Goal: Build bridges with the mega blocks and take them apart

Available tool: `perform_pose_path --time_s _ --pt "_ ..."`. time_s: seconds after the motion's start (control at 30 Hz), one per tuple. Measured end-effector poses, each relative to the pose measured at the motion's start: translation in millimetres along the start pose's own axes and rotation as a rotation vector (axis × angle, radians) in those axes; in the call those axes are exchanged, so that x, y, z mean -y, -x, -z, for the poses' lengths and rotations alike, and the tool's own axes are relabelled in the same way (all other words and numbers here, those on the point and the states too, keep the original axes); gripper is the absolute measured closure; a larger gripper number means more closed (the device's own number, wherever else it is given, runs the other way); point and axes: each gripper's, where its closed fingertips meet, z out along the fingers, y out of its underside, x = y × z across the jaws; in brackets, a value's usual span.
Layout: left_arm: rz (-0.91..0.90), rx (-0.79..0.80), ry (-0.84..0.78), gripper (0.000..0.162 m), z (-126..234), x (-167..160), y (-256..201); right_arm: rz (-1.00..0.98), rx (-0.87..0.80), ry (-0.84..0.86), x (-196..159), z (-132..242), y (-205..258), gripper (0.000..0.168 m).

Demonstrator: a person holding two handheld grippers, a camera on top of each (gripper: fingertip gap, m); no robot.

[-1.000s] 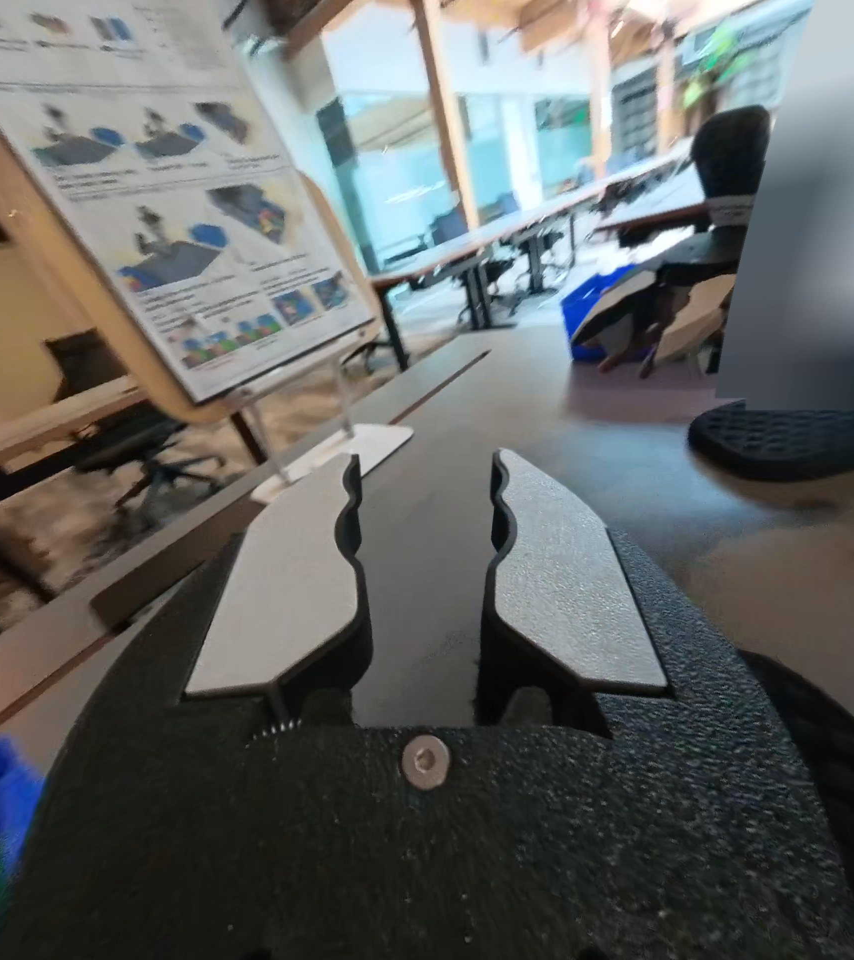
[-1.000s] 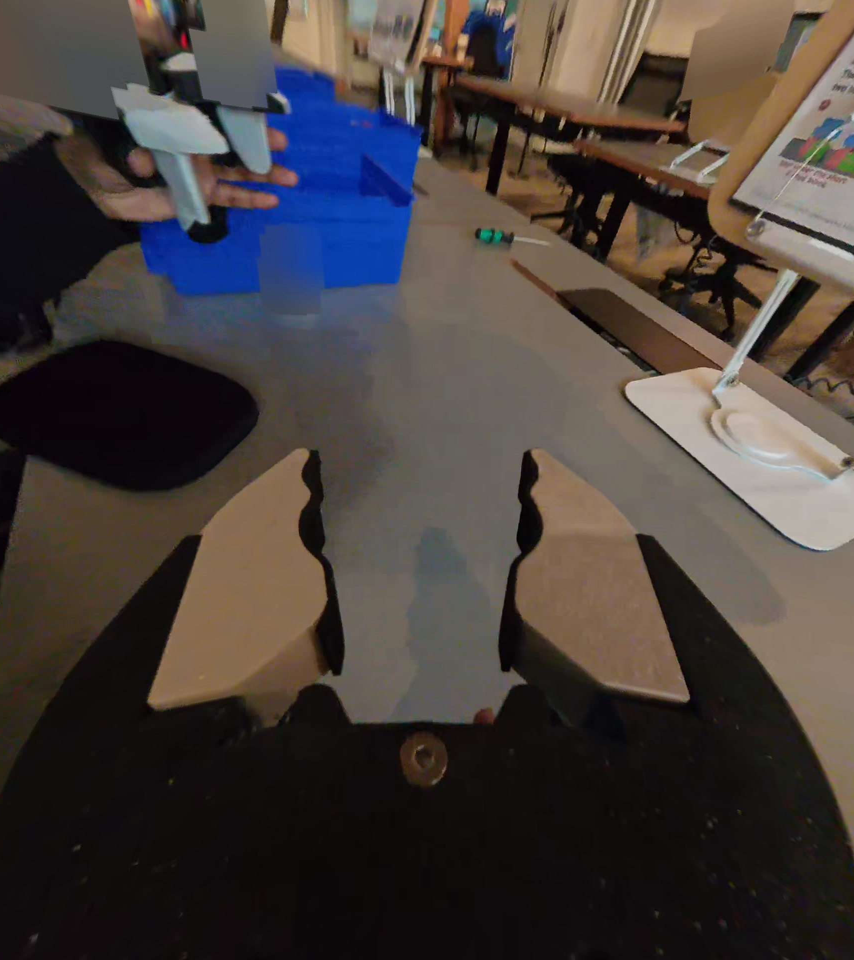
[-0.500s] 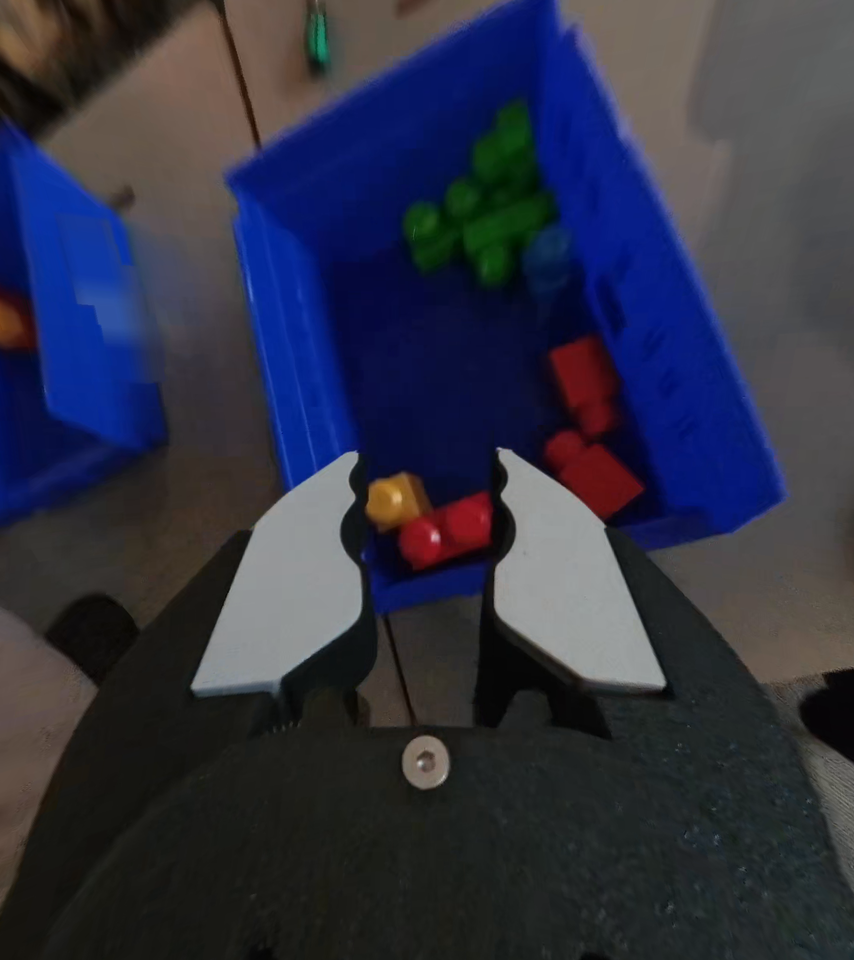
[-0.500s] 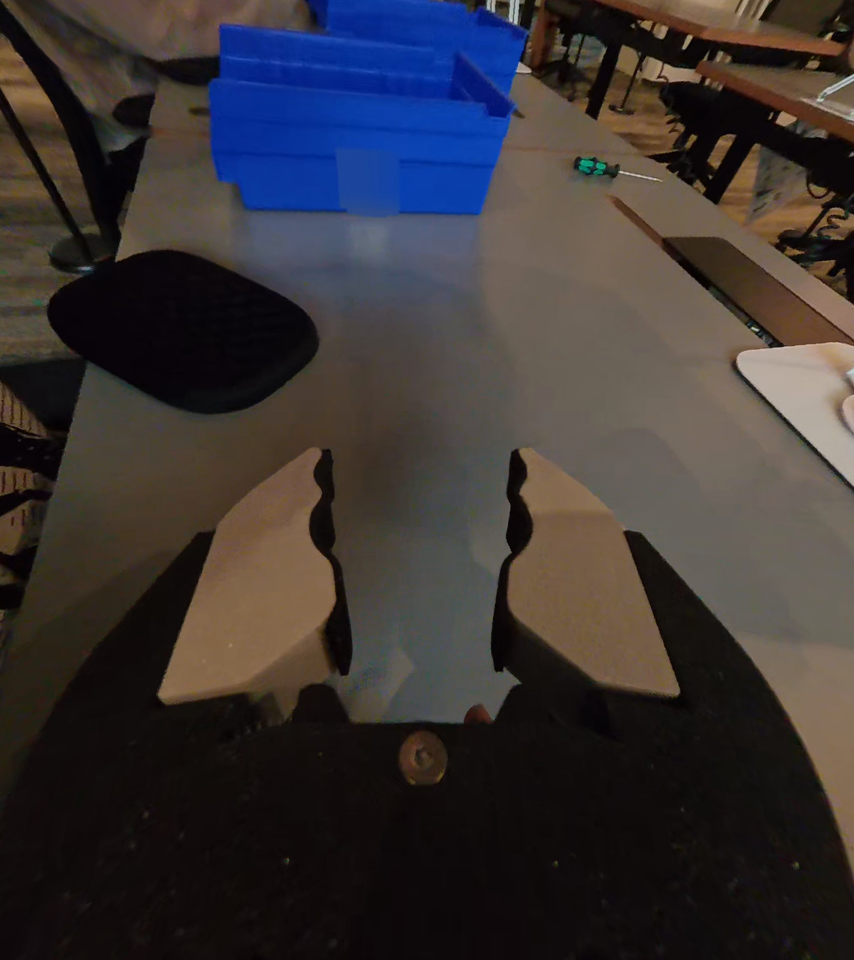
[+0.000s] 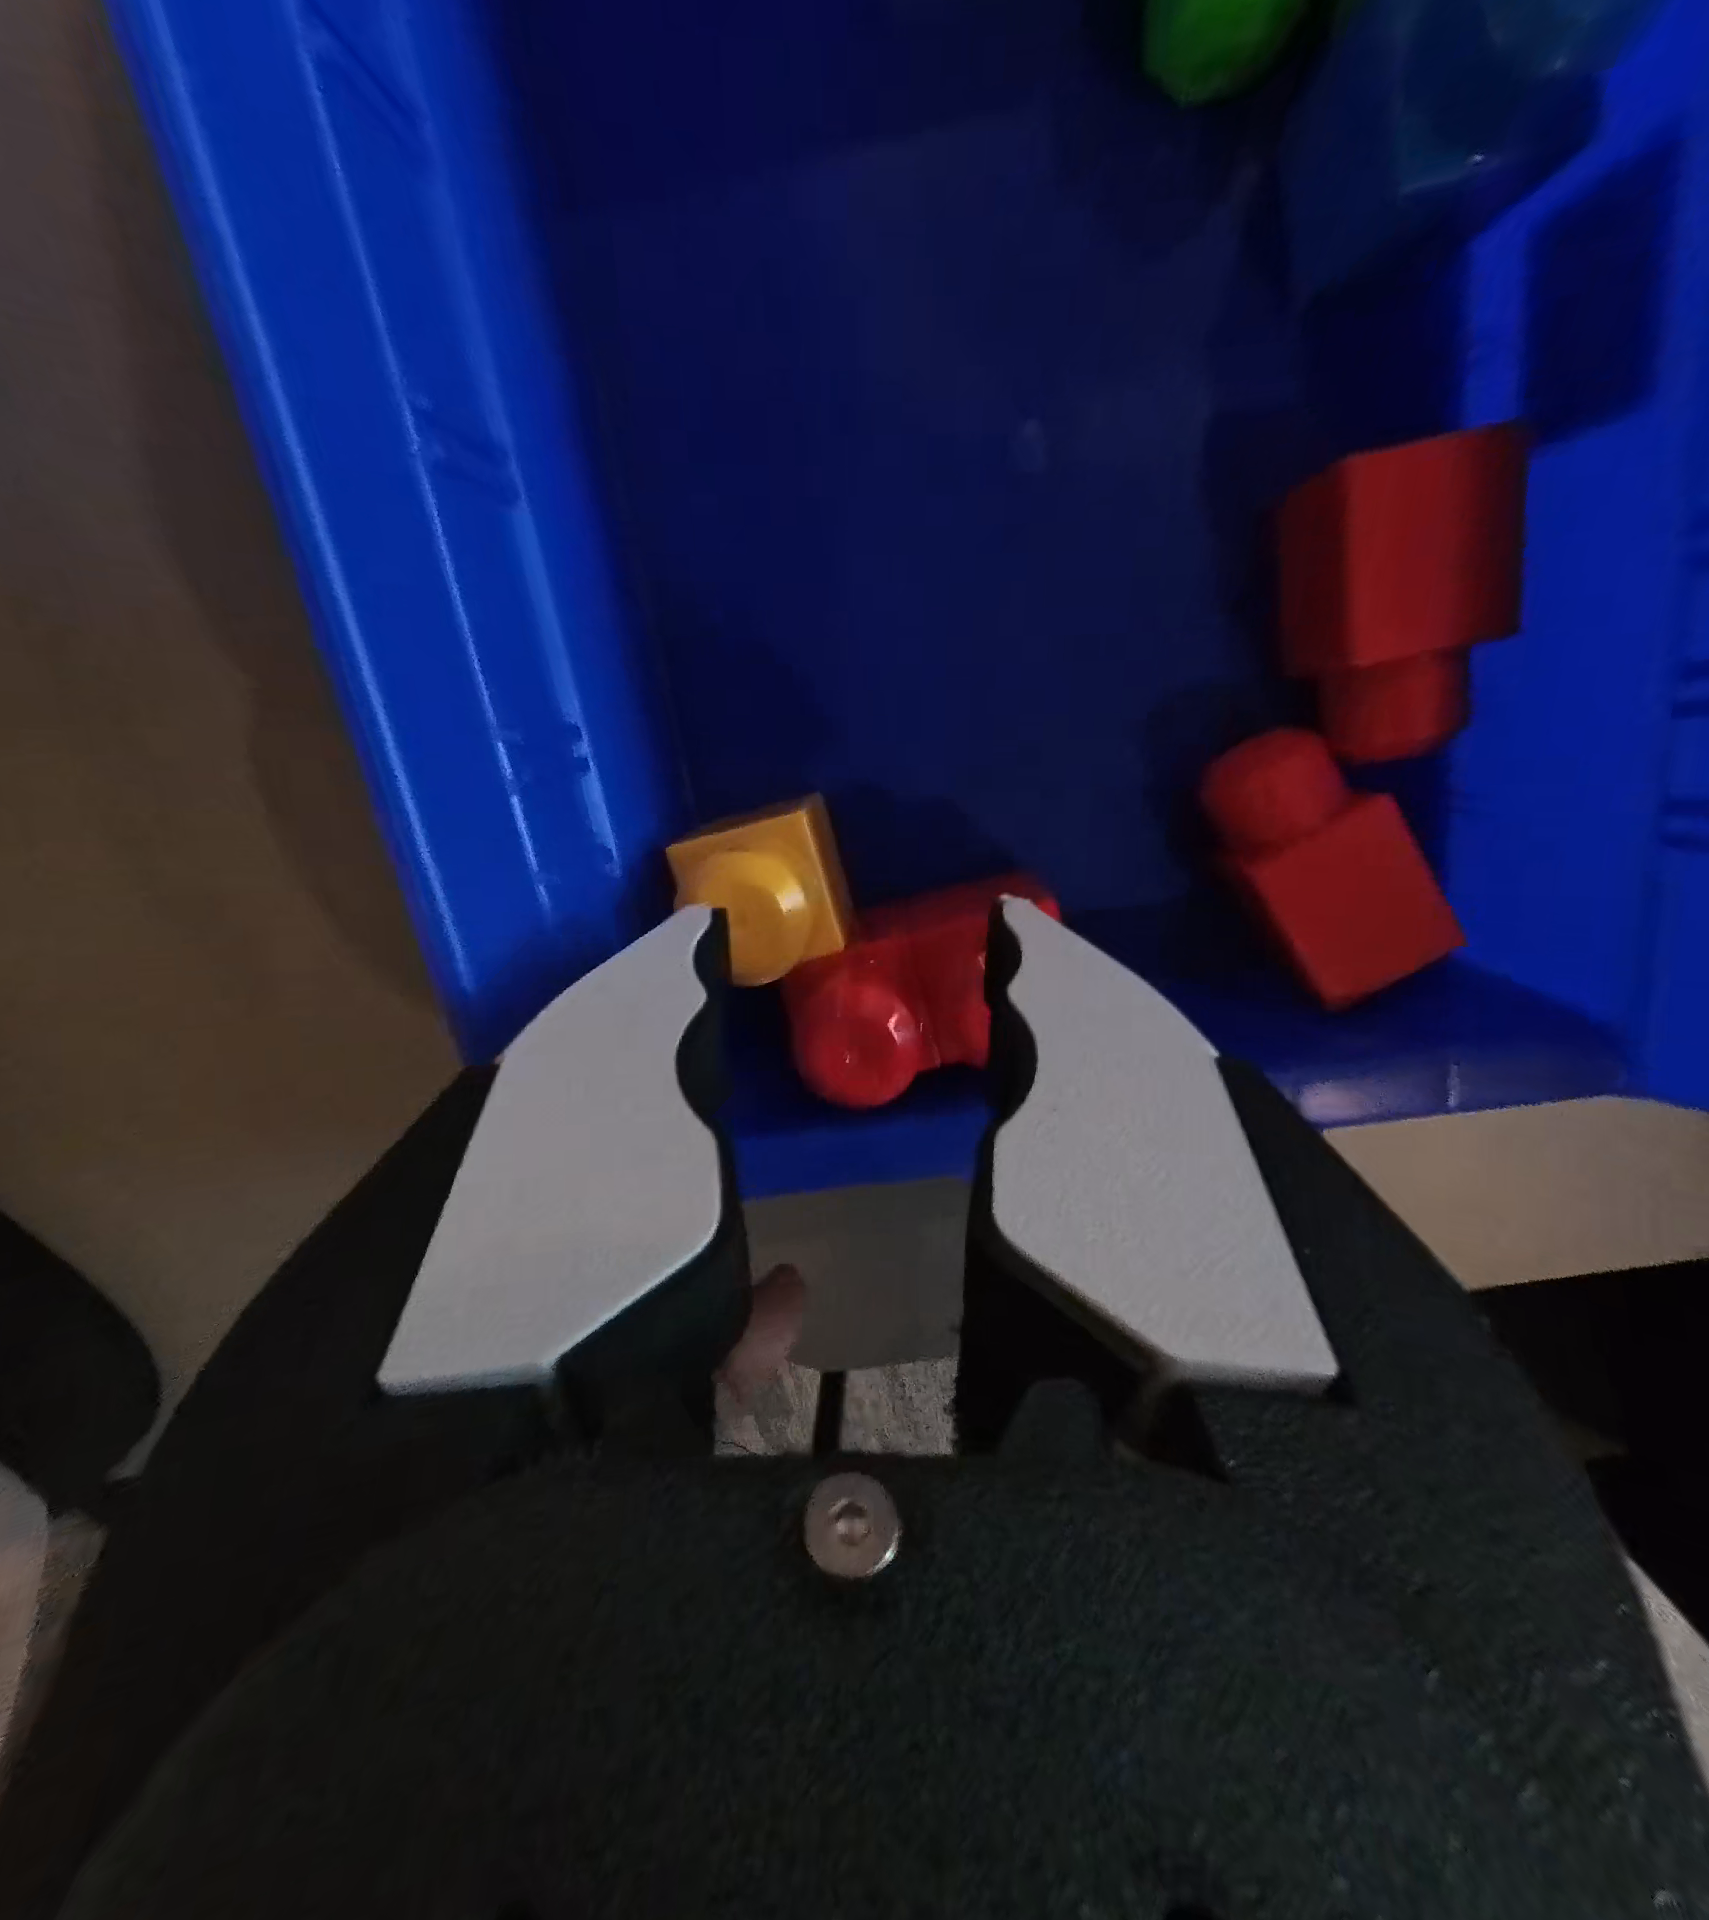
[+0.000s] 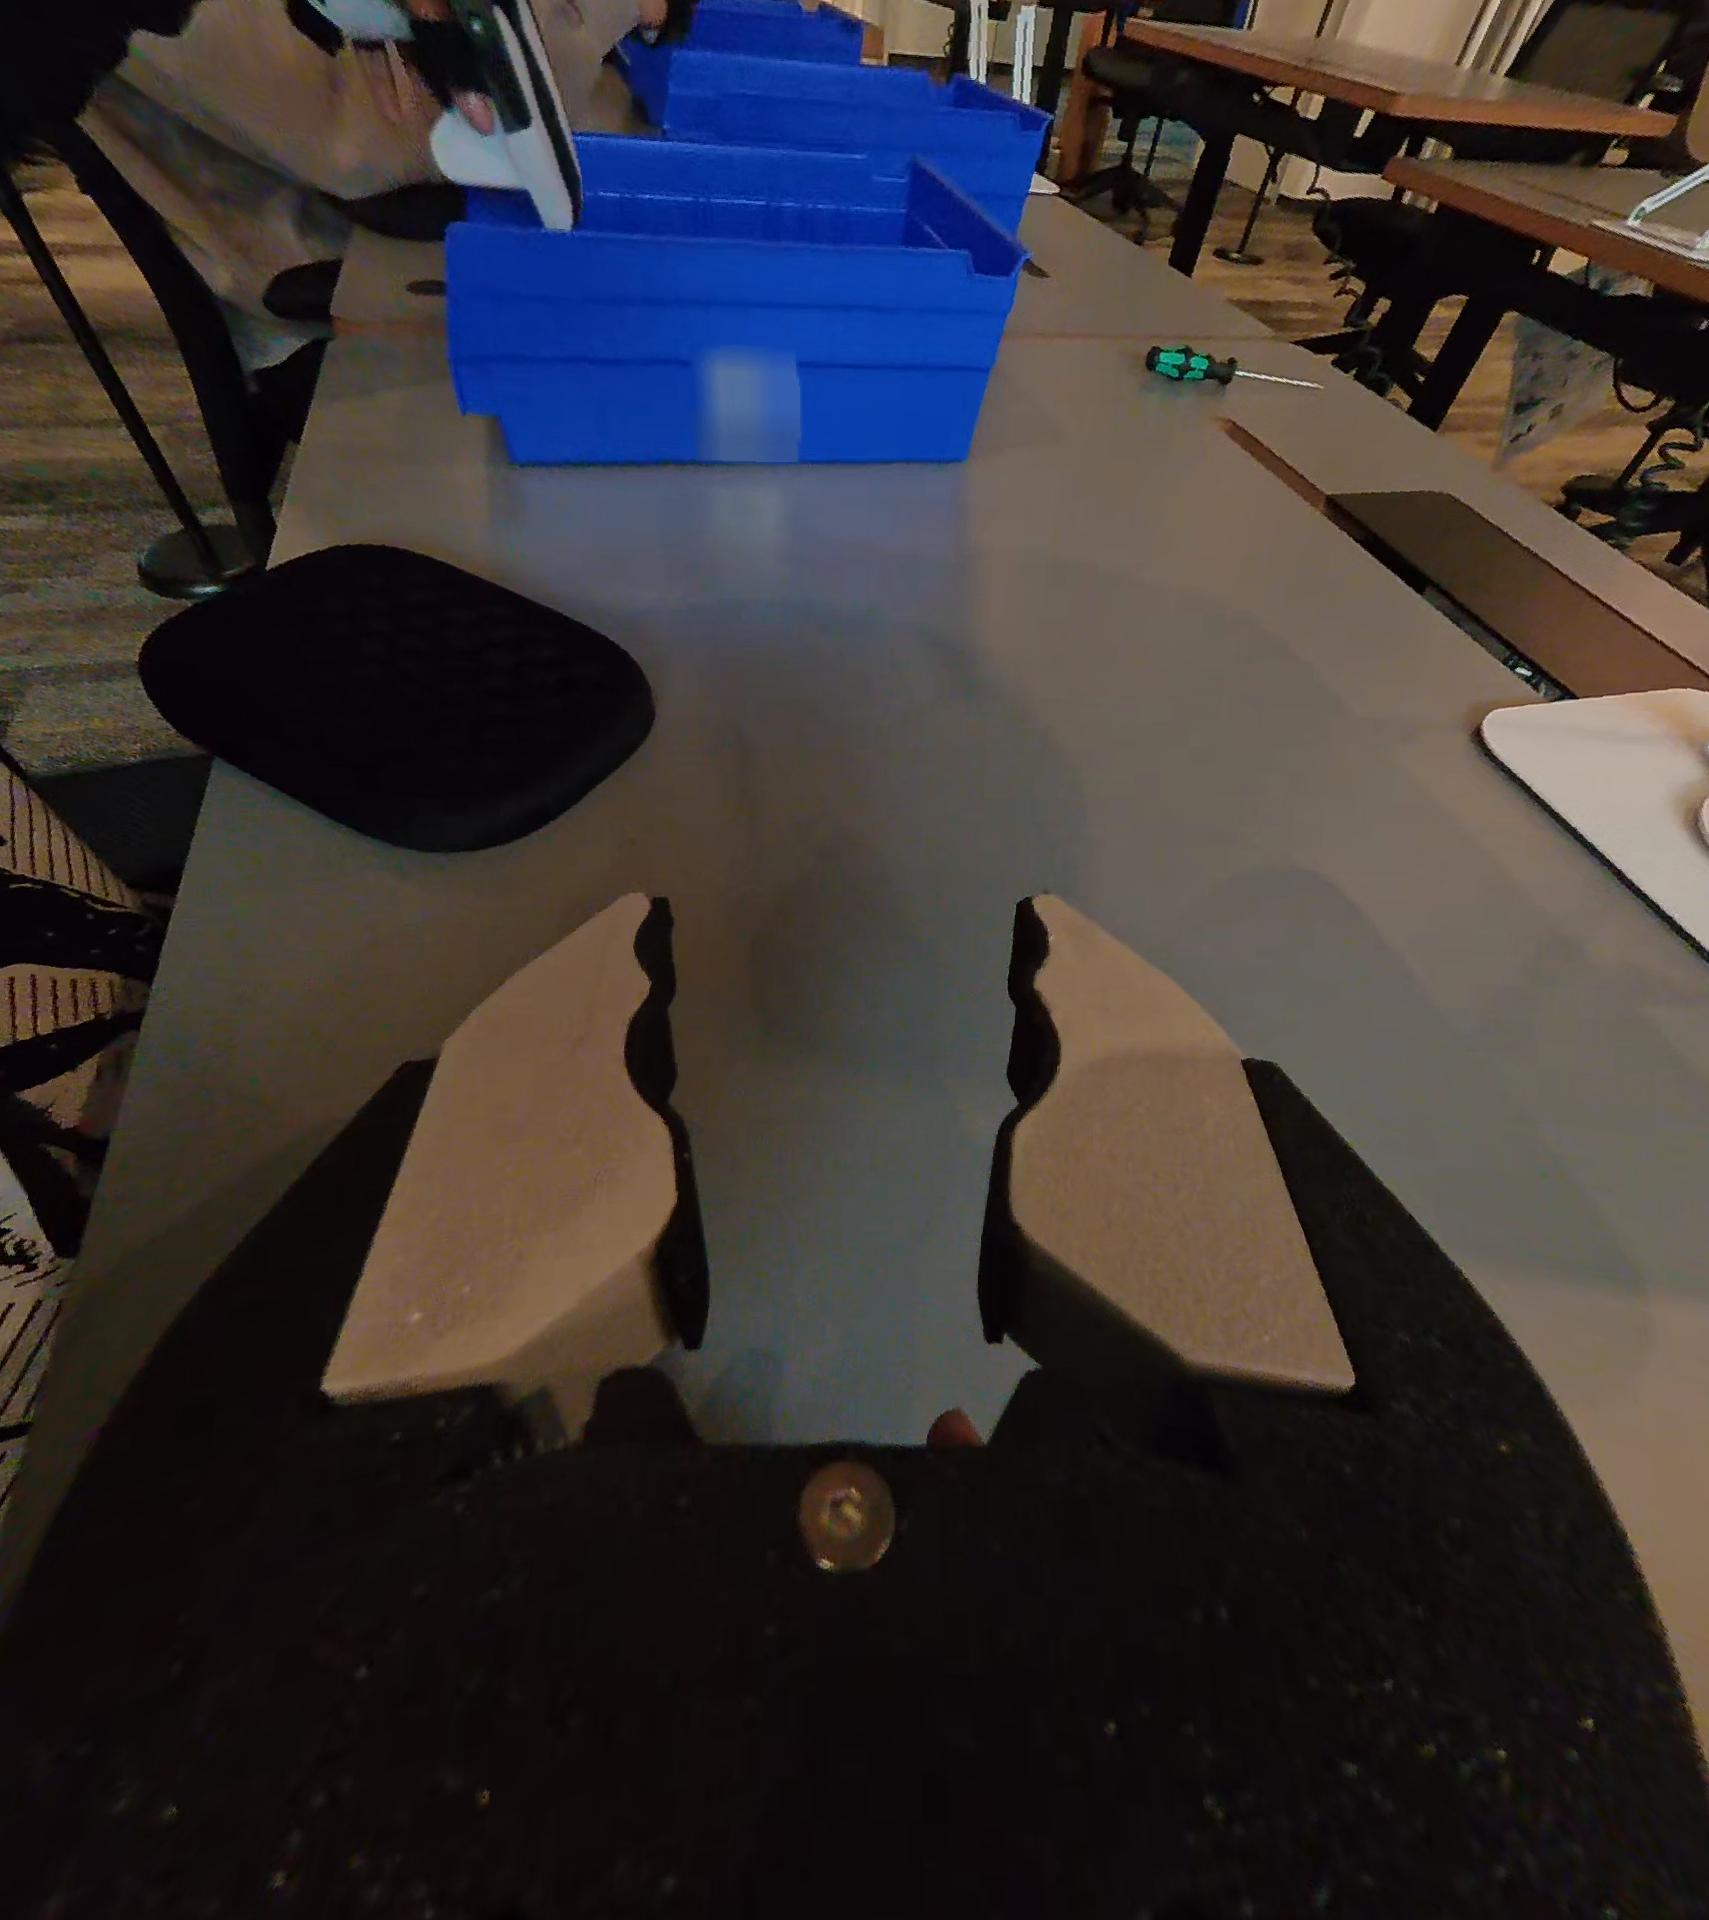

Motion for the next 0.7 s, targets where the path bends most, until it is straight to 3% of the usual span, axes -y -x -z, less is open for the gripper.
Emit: perform_pose_path --time_s 0.43,0.6,0.7 --pt "-0.029 0.287 0.231 0.107 -12 -7 19 0.026 0.006 -0.011 2 4 4 0.106" --pt "-0.045 0.271 0.285 0.101 -25 -10 15 0.035 0.014 -0.023 4 5 6 0.106" --pt "-0.023 0.162 0.244 0.109 -27 -5 2 0.031 0.013 -0.032 5 6 5 0.106"
